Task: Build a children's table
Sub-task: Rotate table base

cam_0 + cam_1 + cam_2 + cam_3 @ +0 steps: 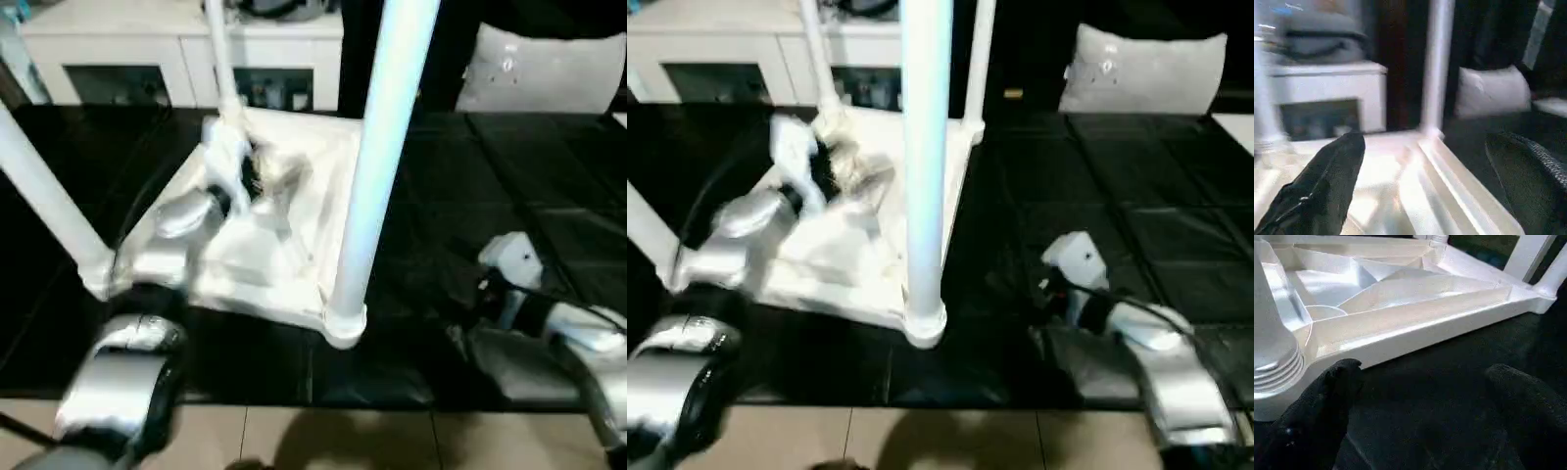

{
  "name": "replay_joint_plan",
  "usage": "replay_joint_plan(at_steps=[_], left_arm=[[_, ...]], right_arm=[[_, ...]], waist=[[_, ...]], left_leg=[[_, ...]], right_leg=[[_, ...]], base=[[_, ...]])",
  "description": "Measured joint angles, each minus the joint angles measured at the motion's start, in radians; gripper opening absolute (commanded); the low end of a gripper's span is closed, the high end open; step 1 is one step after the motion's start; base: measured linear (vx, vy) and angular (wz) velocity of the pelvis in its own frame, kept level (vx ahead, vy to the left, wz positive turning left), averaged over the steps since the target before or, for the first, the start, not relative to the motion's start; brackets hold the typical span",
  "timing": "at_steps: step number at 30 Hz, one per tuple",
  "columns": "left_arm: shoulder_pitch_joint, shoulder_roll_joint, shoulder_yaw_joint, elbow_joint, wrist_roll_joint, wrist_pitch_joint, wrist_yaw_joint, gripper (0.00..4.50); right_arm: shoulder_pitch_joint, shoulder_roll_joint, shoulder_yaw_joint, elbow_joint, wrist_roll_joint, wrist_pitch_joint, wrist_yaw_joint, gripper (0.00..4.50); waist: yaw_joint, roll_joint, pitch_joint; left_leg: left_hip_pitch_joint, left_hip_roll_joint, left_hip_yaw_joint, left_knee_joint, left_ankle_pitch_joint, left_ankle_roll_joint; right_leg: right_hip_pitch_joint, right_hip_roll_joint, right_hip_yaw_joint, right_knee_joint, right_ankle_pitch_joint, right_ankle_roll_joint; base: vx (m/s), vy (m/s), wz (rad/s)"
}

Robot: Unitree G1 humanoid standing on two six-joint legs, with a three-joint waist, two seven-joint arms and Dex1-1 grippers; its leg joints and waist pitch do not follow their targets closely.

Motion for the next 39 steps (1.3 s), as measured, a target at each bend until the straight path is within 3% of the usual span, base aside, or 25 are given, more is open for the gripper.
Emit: replay_joint_plan(at_steps=[4,11,14,15,18,22,27,30,33,38,39], left_arm=[[0.000,-0.032,0.033,0.037,-0.026,-0.012,0.061,4.44],[-0.044,0.016,0.034,0.095,-0.024,-0.054,-0.050,4.44],[-0.025,0.063,-0.037,0.063,0.002,-0.086,-0.243,4.44],[0.012,0.095,-0.093,0.021,0.016,-0.091,-0.372,4.44],[0.118,0.137,-0.196,-0.037,0.042,-0.075,-0.569,4.44],[0.222,0.196,-0.314,-0.116,0.059,-0.033,-0.763,4.29],[0.230,0.283,-0.415,-0.213,0.098,0.002,-0.914,4.01],[0.238,0.292,-0.447,-0.232,0.124,0.021,-0.965,3.80],[0.249,0.292,-0.473,-0.239,0.158,0.033,-0.973,3.46],[0.263,0.319,-0.509,-0.300,0.197,0.083,-0.972,3.26],[0.265,0.323,-0.512,-0.311,0.204,0.093,-0.968,3.03]], right_arm=[[0.004,0.028,0.002,-0.008,0.006,0.010,-0.015,4.50],[0.009,0.035,0.005,-0.014,-0.001,0.011,-0.023,4.50],[0.008,0.024,0.008,-0.015,-0.004,0.010,-0.019,4.50],[0.015,0.015,0.012,-0.021,-0.006,0.010,-0.014,4.50],[0.025,0.004,0.016,-0.033,-0.005,0.013,-0.001,4.50],[0.067,-0.013,0.035,-0.064,0.000,0.023,0.040,4.50],[0.089,-0.039,0.060,-0.111,0.018,0.041,0.100,4.50],[0.089,-0.045,0.066,-0.113,0.019,0.043,0.106,4.50],[0.089,-0.046,0.075,-0.113,0.019,0.044,0.114,4.50],[0.095,-0.054,0.080,-0.139,0.041,0.073,0.143,4.50],[0.099,-0.056,0.081,-0.153,0.047,0.083,0.148,4.50]], waist=[[0.001,-0.003,0.002],[0.000,-0.008,0.005],[0.001,-0.006,0.005],[0.003,-0.005,0.004],[0.001,-0.004,0.004],[0.001,-0.003,0.005],[0.002,-0.001,0.005],[0.000,-0.001,0.005],[0.000,0.000,0.005],[0.000,0.003,0.005],[0.000,0.003,0.004]], left_leg=[[-0.001,0.000,0.000,0.000,0.000,0.000],[-0.006,0.000,0.000,0.000,0.001,0.001],[-0.006,0.000,0.000,-0.001,0.001,0.001],[-0.005,0.000,0.001,-0.003,0.001,0.001],[-0.005,0.000,0.002,-0.004,0.001,0.001],[-0.004,0.001,0.002,-0.005,0.002,-0.001],[0.002,0.003,0.008,-0.010,0.003,-0.006],[0.003,0.005,0.012,-0.010,0.003,-0.007],[0.002,0.007,0.014,-0.011,0.003,-0.007],[0.002,0.007,0.015,-0.011,0.003,-0.006],[0.002,0.007,0.015,-0.011,0.004,-0.007]], right_leg=[[-0.001,0.000,0.000,0.000,0.000,0.000],[-0.007,0.000,0.000,0.000,0.001,0.001],[-0.007,0.000,0.000,-0.001,0.001,0.001],[-0.006,0.000,0.001,-0.002,0.001,0.001],[-0.007,0.000,0.001,-0.002,0.001,0.001],[-0.007,0.000,0.001,-0.001,0.001,0.001],[-0.004,-0.001,0.003,-0.001,0.001,0.000],[-0.004,0.000,0.003,-0.001,0.001,0.000],[-0.005,0.000,0.002,-0.001,0.001,0.000],[-0.006,0.000,0.002,-0.001,0.001,0.000],[-0.006,0.000,0.002,-0.001,0.001,0.000]], base=[[0.000,0.000,0.00],[0.000,0.000,0.00],[0.000,0.000,0.00],[0.000,0.000,0.00],[0.000,0.000,0.00],[0.000,0.000,0.00],[0.000,0.000,0.00],[0.000,0.000,0.00],[0.000,0.000,0.00],[0.000,0.000,0.00],[0.000,0.000,0.00]])
